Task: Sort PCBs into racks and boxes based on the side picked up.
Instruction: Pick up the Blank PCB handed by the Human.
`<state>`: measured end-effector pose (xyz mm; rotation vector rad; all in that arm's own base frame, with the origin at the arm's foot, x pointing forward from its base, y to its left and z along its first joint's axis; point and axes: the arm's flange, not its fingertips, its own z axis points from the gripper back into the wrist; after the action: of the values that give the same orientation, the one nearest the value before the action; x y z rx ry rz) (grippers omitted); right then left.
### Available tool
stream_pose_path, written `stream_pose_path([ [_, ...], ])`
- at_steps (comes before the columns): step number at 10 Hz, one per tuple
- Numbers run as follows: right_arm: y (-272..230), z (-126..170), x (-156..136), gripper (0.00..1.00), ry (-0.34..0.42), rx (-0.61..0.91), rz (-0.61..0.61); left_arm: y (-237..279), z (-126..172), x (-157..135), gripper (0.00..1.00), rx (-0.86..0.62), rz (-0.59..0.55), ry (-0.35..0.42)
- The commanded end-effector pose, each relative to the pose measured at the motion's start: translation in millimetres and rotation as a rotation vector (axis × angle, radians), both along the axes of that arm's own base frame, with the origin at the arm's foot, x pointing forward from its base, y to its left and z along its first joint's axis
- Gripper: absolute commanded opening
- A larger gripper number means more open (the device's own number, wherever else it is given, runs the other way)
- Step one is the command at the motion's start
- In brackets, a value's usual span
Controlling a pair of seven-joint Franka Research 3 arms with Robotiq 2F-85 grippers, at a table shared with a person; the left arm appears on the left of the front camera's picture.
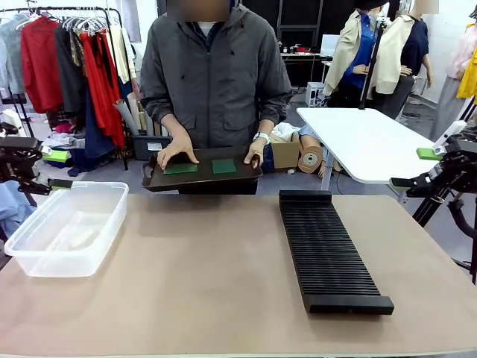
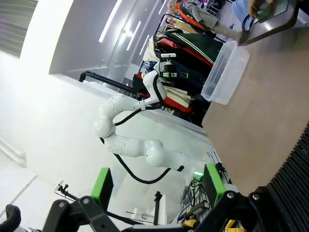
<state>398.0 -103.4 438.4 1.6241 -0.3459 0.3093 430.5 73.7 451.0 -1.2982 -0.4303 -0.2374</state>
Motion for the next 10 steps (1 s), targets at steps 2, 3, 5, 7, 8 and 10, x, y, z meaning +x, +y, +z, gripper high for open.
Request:
stream_pose_path([
  [2,-0.2,2.0,-1.1,1.0,-0.007,0.018,-0.001,1.1,1.8,-0.9,1.0,-0.009,0.001,0.011],
  [3,-0.2,2.0,-1.1,1.0,-0.007,0.018,-0.001,1.1,1.8,-0.9,1.0,-0.009,0.001,0.011],
  [5,-0.2,2.0,-1.1,1.0,-0.007,0.018,-0.001,1.1,1.8,-0.9,1.0,-0.009,0.001,0.011],
  [7,-0.2,2.0,-1.1,1.0,-0.007,0.018,-0.001,1.1,1.8,-0.9,1.0,-0.009,0.001,0.011],
  [8,-0.2,2.0,-1.1,1.0,-0.007,0.018,-0.001,1.1,1.8,-0.9,1.0,-0.009,0.001,0.011],
  [10,-0.2,2.0,-1.1,1.0,-0.007,0.018,-0.001,1.1,1.8,-0.9,1.0,-0.009,0.001,0.011],
])
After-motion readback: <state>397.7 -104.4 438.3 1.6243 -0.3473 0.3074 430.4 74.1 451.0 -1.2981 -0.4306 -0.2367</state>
